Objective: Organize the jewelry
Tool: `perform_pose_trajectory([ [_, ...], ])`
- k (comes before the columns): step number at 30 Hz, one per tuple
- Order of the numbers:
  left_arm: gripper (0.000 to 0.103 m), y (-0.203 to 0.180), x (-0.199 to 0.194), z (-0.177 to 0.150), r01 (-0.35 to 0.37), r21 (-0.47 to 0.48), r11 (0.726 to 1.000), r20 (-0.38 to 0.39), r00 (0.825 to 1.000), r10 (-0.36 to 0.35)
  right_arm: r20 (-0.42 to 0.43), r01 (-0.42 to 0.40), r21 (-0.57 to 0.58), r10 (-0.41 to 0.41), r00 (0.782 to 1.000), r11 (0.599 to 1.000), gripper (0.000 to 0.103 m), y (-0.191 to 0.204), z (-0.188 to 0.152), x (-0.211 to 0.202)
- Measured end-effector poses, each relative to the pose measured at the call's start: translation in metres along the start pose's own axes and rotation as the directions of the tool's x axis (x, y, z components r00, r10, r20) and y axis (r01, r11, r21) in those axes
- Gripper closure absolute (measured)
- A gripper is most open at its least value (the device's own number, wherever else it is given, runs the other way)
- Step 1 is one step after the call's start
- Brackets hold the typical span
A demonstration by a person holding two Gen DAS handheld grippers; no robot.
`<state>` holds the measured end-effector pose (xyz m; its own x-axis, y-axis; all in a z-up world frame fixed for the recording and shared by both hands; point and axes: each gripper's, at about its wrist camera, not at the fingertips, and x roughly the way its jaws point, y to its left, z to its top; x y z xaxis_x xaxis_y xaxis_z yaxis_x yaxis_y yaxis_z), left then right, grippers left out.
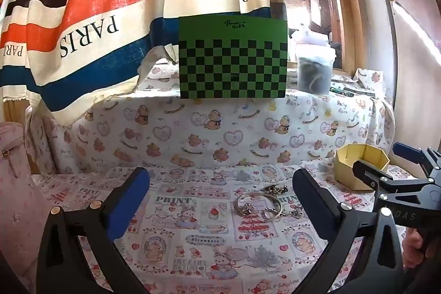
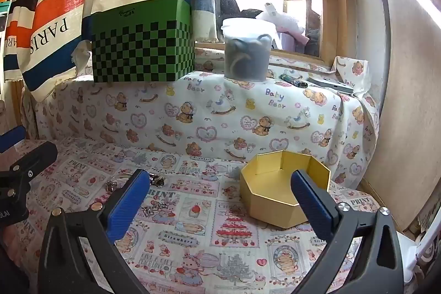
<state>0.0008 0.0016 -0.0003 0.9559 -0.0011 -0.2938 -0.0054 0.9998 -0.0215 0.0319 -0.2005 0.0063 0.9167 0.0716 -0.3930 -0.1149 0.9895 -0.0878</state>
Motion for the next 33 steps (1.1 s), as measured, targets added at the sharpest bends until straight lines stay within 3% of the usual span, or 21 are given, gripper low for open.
perform_pose_trajectory([
  [7, 0.0, -0.006, -0.002, -0.001, 0.001, 0.036, 0.999, 0.007, 1.0, -0.001, -0.002, 0.009, 0.004, -0.009, 1.0, 1.0, 0.0, 0.0, 0.0, 0.0],
  [16, 0.0, 0.003, 0.004, 0.0, -0.027, -0.009, 1.0, -0.026, 0.999, 0.026, -0.009, 0.032, 0.028, -0.032, 0.999, 0.999, 0.0, -0.006, 0.0, 0.002],
  [21, 0.001, 0.003, 0.005, -0.002, 0.028, -0.003, 1.0, -0.033, 0.999, -0.028, -0.012, 0.03, 0.029, -0.03, 0.999, 0.999, 0.0, -0.006, 0.001, 0.003],
  [33, 0.0, 0.002, 0.009, -0.002, -0.031, -0.004, 1.0, -0.056, 0.998, 0.03, 0.011, 0.042, 0.011, -0.042, 0.999, 0.999, 0.0, -0.003, 0.0, -0.001],
])
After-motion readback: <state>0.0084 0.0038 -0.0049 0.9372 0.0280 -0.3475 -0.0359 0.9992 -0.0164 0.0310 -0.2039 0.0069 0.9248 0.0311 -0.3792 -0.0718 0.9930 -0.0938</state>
